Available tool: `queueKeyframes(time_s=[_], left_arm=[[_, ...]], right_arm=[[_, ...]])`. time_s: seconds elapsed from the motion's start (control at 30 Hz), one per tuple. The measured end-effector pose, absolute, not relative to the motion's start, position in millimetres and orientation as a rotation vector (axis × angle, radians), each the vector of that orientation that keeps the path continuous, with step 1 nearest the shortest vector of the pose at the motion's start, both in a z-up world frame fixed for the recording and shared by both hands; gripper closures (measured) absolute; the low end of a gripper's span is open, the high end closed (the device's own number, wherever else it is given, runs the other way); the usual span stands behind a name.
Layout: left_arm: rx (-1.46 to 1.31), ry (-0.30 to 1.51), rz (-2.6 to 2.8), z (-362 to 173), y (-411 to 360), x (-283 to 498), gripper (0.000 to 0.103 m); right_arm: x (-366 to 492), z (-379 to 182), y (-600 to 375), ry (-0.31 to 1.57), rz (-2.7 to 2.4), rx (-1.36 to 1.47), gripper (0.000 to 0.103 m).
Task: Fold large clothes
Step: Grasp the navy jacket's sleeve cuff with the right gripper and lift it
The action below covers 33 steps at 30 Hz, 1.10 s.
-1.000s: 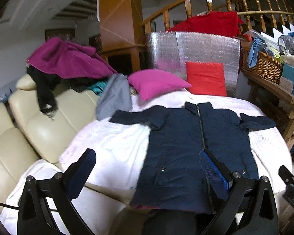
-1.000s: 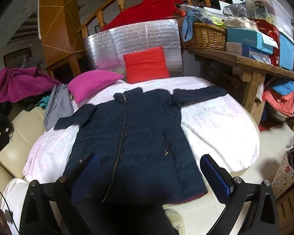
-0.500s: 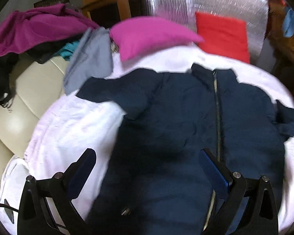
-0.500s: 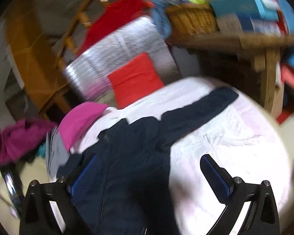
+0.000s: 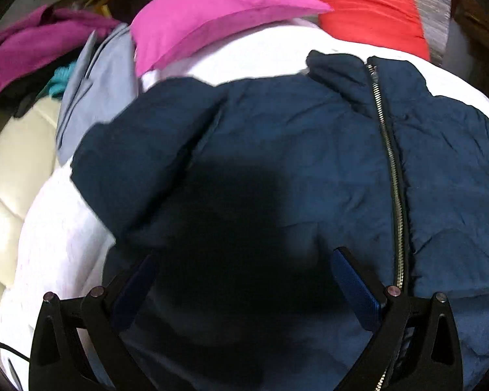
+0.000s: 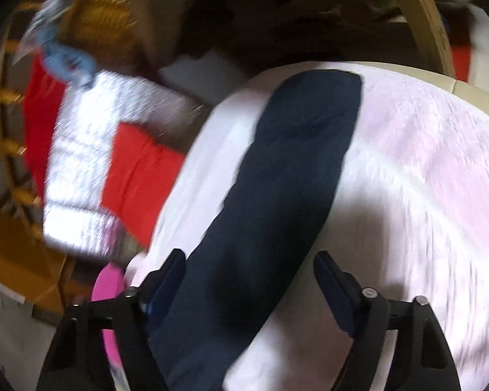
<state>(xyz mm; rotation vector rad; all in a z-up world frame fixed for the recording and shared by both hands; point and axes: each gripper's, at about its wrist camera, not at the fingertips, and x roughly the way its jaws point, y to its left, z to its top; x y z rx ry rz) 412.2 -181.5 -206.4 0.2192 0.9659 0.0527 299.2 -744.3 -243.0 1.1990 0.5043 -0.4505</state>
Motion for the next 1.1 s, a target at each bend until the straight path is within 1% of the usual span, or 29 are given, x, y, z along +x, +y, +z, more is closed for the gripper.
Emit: queueKeyframes(time_s=[0.03,0.07,0.1,0.13,0.17,0.2,0.23,0.27,0.37,0.53,0.67,0.77,0.9,0.97,1.03,1.07,1.1], left_arm=[[0.239,0.949,0.054,-204.2,-183.0,411.6,0.000],[0.253,0.940,0.053,-201.8,-183.4,412.8,0.000],[0.249,0.947,0.050,-201.0,-181.0,416.0,0.000],[0.233,0.964,0.047,-201.9,-177.6,419.5,0.000],[0.211,0.989,0.045,-203.8,-174.9,423.6,0.000],[0.196,1.014,0.045,-207.4,-171.5,428.0,0.000],[0.198,1.038,0.047,-212.1,-171.2,430.7,0.000],[0.216,1.084,0.048,-221.2,-172.6,434.0,0.000],[0.208,1.112,0.032,-227.0,-173.0,434.4,0.000],[0.129,1.153,-0.013,-227.4,-162.2,433.4,0.000],[0.107,1.217,-0.078,-219.9,-156.3,431.0,0.000],[-0.042,1.162,-0.102,-189.0,-132.6,418.5,0.000],[-0.071,0.986,0.026,-141.9,-92.8,405.0,0.000],[-0.071,0.933,0.087,-130.1,-71.6,402.6,0.000],[-0.102,0.920,0.113,-127.4,-53.3,404.0,0.000],[-0.118,0.919,0.120,-126.7,-45.7,403.2,0.000],[-0.132,0.924,0.128,-127.2,-38.2,404.4,0.000]], right_arm=[[304.5,-240.7,-752.7,0.484,-0.454,1.213,0.032],[308.0,-247.1,-759.9,0.465,-0.472,1.231,0.040],[309.8,-240.5,-767.4,0.434,-0.473,1.232,0.046],[312.7,-241.1,-770.8,0.425,-0.484,1.227,0.048],[317.3,-242.6,-774.0,0.426,-0.491,1.219,0.052],[321.2,-244.9,-774.8,0.429,-0.499,1.210,0.066],[326.7,-249.5,-774.1,0.444,-0.507,1.202,0.075],[330.7,-249.9,-773.9,0.455,-0.501,1.201,0.081],[338.0,-232.2,-755.3,0.434,-0.461,1.137,0.084],[348.7,-168.4,-687.5,0.405,-0.315,0.947,0.084],[356.2,-115.7,-600.9,0.382,-0.167,0.805,0.084],[368.2,-95.3,-532.2,0.396,-0.037,0.755,0.084],[385.9,-95.7,-444.8,0.436,0.097,0.730,0.084],[402.4,-114.3,-402.6,0.493,0.144,0.738,0.084],[415.0,-137.2,-376.2,0.556,0.169,0.769,0.081],[427.5,-157.2,-358.6,0.621,0.187,0.787,0.070],[434.5,-172.9,-346.4,0.680,0.194,0.797,0.045]])
